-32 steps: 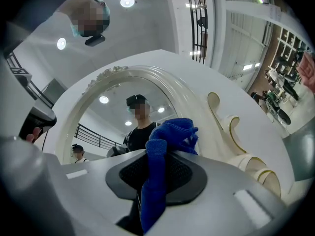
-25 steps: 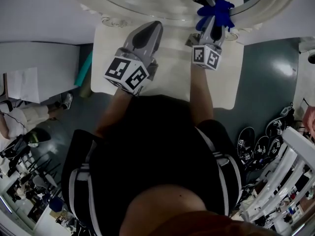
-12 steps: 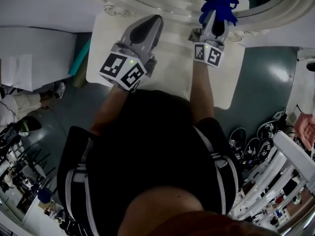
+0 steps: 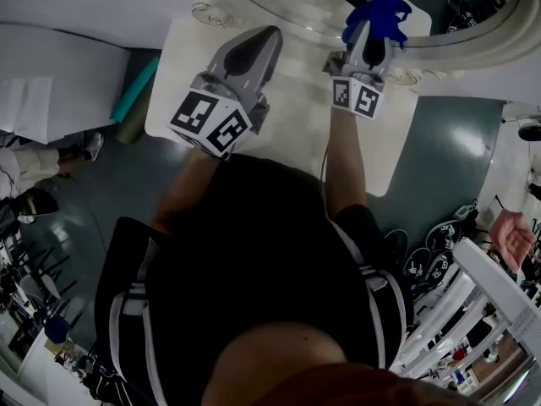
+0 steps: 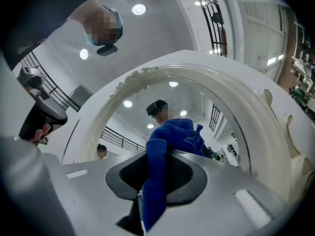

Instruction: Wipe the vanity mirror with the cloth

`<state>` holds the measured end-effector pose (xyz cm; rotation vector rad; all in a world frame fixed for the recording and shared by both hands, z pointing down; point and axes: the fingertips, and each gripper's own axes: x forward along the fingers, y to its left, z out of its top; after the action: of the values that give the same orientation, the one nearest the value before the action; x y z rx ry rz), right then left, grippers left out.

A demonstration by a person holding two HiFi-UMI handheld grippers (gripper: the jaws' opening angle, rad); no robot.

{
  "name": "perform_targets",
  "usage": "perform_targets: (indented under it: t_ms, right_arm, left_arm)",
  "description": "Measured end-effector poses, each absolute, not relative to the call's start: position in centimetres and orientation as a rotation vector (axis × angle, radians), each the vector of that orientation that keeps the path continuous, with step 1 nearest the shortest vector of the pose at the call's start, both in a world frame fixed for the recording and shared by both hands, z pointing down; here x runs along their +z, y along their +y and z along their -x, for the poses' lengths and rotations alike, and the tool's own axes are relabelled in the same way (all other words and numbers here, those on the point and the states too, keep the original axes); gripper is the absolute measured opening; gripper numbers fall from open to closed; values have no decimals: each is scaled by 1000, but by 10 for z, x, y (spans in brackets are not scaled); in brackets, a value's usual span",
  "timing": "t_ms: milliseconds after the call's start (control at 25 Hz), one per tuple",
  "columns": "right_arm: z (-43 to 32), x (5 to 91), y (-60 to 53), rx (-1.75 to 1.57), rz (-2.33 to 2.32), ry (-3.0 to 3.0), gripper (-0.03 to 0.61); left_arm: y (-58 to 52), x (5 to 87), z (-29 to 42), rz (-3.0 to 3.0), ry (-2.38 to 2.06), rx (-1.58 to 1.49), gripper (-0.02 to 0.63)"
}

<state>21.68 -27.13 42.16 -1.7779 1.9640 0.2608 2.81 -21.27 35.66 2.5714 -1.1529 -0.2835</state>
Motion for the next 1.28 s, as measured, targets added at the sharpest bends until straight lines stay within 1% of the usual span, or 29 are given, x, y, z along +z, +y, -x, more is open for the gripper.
perform_targets:
  t_ms: [240,600,840,1280]
  right_arm:
    - [-184,408,-279,309,1717,2029,75]
    - [-114,387,-297,428,1592,2183,75]
    - [-73,387,-309,502,1541,2291,75]
    - [-11,401,-326,501,1448,2448,74]
  left_arm:
    - [-209,354,-5,-2546,-1200,-307,12]
    - [-206,362,47,-2469,-1311,-354,11]
    - [-206,372,74,-2409,-1349,-388,12]
    - [-206,377,112,-2331,-1418,-448,11]
